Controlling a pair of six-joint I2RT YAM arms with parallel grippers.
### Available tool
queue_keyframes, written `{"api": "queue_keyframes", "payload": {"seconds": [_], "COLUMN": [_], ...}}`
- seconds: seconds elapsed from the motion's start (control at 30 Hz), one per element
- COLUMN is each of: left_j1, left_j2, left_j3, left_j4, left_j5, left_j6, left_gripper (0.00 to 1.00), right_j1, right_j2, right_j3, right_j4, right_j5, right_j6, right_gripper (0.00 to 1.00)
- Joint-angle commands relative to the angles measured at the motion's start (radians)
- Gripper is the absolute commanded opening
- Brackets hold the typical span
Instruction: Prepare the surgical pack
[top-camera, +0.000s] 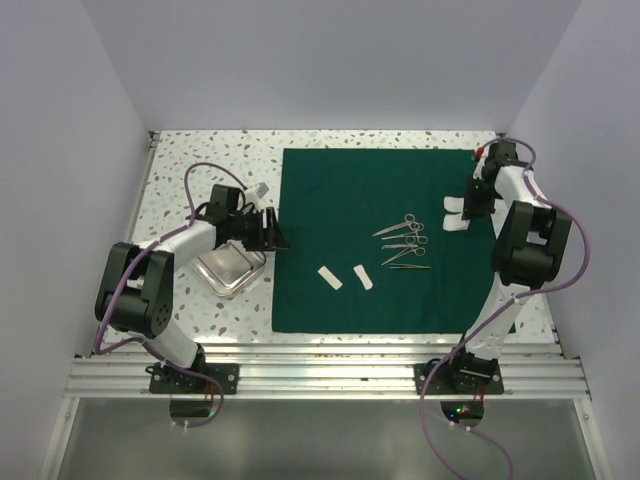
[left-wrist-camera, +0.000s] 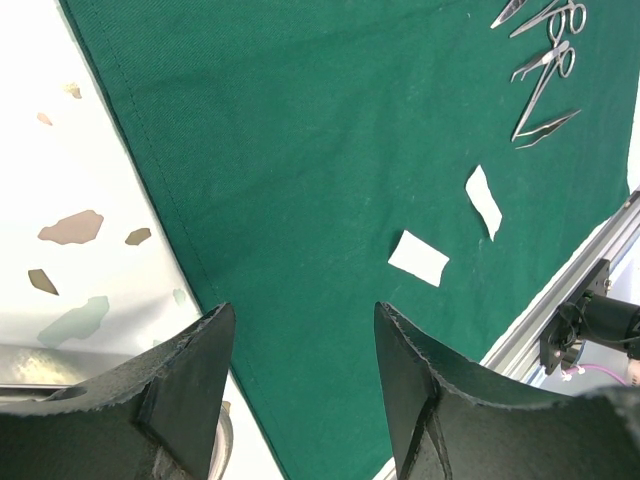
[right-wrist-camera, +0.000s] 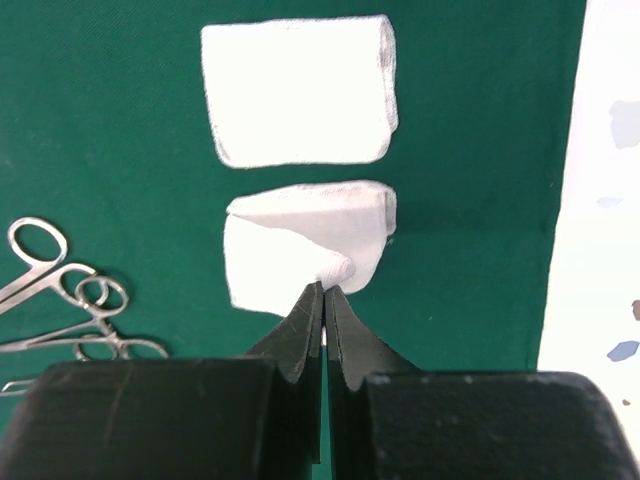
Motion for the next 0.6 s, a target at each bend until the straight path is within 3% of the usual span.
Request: {"api": "queue_keyframes", "payload": {"seconds": [0.0,0.57], "left_j1": [-0.004,-0.004], "left_j2": [0.004,0.021], "left_j3": [-0.003,0.002], "left_j4": [0.024,0.022], "left_j5": [0.011,0.013], "left_j6": [0.025,0.031], "left_gripper": [0.62,0.62], "right_j1": [-0.001,-0.001], "right_j2": [0.027,0.076], "right_j3": [0.052,0.081], "right_j4": [0.001,0.001], "right_j5": [0.035,0.084], "right_j6": [-0.032,-0.004], "right_gripper": [0.00,0.00]}}
